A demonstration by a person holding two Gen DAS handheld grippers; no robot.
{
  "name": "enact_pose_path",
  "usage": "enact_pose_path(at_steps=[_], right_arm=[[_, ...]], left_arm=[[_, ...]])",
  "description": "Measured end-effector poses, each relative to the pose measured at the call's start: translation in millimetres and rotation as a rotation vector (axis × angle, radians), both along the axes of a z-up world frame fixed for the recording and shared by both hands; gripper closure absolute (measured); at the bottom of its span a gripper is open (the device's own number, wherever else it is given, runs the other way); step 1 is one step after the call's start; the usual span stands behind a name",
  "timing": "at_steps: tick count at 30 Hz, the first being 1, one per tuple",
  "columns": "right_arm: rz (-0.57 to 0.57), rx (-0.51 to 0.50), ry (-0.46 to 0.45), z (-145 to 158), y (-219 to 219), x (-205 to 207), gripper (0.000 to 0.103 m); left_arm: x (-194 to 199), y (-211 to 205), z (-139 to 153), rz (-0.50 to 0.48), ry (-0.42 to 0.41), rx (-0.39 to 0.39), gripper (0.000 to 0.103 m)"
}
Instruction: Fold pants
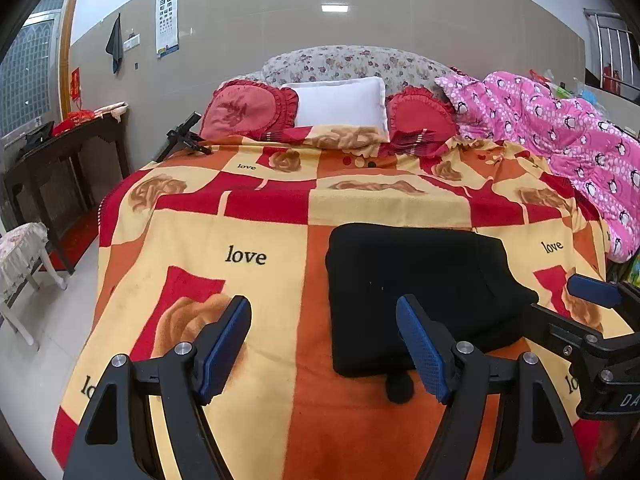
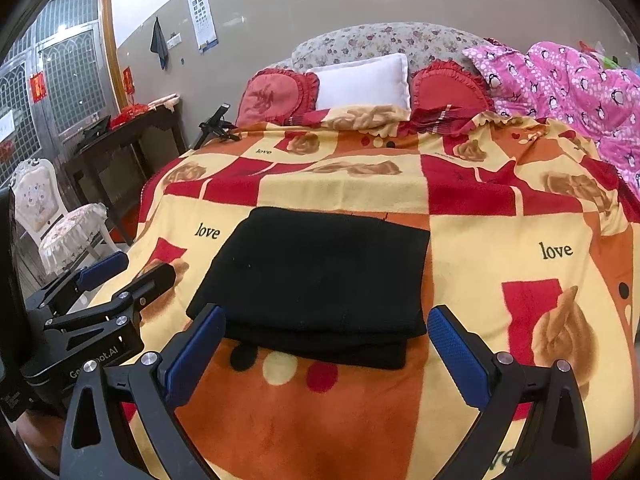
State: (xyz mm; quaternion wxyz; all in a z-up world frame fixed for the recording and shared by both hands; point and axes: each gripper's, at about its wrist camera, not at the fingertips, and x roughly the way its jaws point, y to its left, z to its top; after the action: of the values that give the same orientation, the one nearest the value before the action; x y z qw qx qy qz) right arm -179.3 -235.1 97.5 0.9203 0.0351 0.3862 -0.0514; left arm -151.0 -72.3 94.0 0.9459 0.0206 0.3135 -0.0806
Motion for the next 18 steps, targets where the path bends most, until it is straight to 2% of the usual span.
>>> enact_pose_path(at_steps=[18], right_arm=[[0.009,-0.006,0.02,-3.3,1.0,3.9,0.001]], left_arm=[[2.8,0.1,-2.7,-0.006,0.003,0.008,0.028]])
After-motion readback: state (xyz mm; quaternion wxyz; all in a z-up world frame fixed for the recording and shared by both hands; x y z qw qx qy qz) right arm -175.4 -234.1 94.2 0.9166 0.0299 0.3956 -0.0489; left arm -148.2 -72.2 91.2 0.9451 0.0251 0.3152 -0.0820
